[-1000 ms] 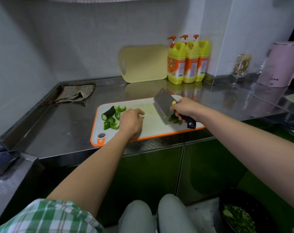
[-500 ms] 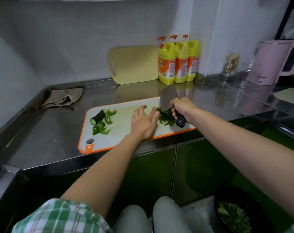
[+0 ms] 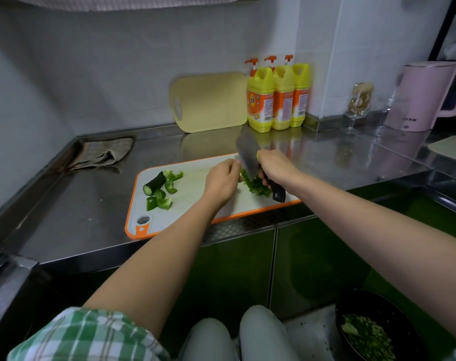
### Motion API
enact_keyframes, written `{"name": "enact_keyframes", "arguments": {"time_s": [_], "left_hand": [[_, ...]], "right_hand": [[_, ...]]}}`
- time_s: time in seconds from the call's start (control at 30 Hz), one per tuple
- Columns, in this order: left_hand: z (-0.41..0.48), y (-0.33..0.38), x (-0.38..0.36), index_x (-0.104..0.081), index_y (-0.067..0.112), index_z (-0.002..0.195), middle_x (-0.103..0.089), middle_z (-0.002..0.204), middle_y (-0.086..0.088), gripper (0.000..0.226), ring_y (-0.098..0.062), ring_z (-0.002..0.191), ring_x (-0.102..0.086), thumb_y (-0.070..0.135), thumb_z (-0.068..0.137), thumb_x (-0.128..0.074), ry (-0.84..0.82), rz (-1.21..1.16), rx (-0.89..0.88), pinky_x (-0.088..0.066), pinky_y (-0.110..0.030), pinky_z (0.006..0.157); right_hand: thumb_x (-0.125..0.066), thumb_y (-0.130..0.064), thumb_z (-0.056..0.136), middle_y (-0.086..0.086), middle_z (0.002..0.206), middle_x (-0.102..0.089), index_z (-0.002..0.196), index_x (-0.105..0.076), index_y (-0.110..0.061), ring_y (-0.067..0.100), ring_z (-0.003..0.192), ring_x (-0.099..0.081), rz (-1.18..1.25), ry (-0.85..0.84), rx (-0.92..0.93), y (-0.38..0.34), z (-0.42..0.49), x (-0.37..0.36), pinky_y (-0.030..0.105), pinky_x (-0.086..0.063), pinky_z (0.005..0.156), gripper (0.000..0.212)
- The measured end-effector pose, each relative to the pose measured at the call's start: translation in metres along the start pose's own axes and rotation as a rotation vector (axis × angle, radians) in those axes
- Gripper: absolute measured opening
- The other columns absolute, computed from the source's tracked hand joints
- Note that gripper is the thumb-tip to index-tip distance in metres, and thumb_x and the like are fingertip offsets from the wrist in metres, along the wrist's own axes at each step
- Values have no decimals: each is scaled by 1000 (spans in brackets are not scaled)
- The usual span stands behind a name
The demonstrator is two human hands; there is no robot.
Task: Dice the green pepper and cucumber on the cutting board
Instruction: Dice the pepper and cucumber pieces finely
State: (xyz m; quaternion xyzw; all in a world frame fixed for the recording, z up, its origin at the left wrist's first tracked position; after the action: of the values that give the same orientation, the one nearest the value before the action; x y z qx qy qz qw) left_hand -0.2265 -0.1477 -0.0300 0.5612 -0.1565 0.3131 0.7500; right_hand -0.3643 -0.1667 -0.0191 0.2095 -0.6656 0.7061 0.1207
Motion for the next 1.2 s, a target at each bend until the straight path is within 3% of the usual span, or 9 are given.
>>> {"name": "enact_keyframes", "arguments": {"time_s": [0.1,0.2,0.33,0.43,0.53,0.63,0.77,0.93,1.2], "left_hand": [[-6,-1,-5,-55,15,76,-62,72,-10,49,-23,57,-55,44,104,-28,-46,-321,220,-43,-32,57],[-6,-6,-7,-62,5,85,-62,74,-15,49,-24,60,-57,38,104,-33,-31,-379,307,-48,-33,60],[-6,-32,5,-56,-2,84,-58,82,-28,30,-30,60,-52,13,97,-33,94,-430,386,-46,-35,59],[-1,-66,7,-52,4,79,-62,99,-33,31,-40,84,-62,30,80,-35,164,-443,439,-54,-50,83],[4,-92,2,-56,6,82,-66,100,-25,38,-40,93,-65,35,71,-34,168,-487,490,-52,-57,88],[-3,-81,6,-56,8,83,-66,101,-22,33,-38,95,-65,33,76,-36,175,-521,506,-52,-56,90],[-12,-70,10,-54,11,75,-64,101,-28,23,-43,101,-63,18,89,-37,227,-586,520,-51,-57,91],[-6,-87,2,-54,13,78,-66,104,-25,31,-43,97,-64,34,67,-34,221,-586,529,-51,-56,91],[-18,-72,20,-56,6,72,-66,93,-28,32,-41,92,-65,32,79,-39,210,-530,489,-51,-57,89]], "right_hand": [[-42,-19,93,8,63,-57,66,-49,-14,25,60,-54,-268,-49,164,-19,-4,-20,31,-40,56,29],[-48,-14,86,12,84,-69,85,-65,-11,30,79,-63,-394,-113,279,-24,-10,-44,38,-51,69,17],[-46,-16,90,12,93,-65,112,-64,-6,15,73,-54,-235,-269,259,-18,-18,-54,27,-40,61,31],[-35,-17,95,1,83,-58,126,-59,-9,14,73,-51,-66,-187,133,-8,-8,-36,27,-39,62,40],[-34,-17,92,3,126,-56,139,-51,-28,21,118,-49,-120,-119,143,-6,-1,-28,32,-41,95,52],[-38,-21,93,-1,158,-21,142,-40,-46,24,146,-12,-176,-254,131,-3,-12,-47,49,-14,118,55],[-36,-29,99,-9,162,5,141,-31,-57,22,148,11,-377,-367,180,3,-24,-68,52,4,117,51],[-33,-40,102,0,162,13,153,-16,-35,20,148,15,-385,-261,57,14,-21,-49,46,4,118,55],[-24,-42,103,-3,162,15,149,-27,-46,16,147,20,-514,-325,175,1,-12,-76,46,10,116,46]]}}
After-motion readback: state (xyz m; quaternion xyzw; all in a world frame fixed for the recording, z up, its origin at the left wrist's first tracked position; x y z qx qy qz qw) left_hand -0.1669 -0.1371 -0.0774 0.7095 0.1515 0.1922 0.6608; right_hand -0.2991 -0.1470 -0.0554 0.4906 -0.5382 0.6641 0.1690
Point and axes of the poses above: each hand's wrist, its own z-axis towards the middle knuckle, its own x-axis out of the back of the hand, y = z × x, the point moved 9 cm from there along z, towards the middle knuckle
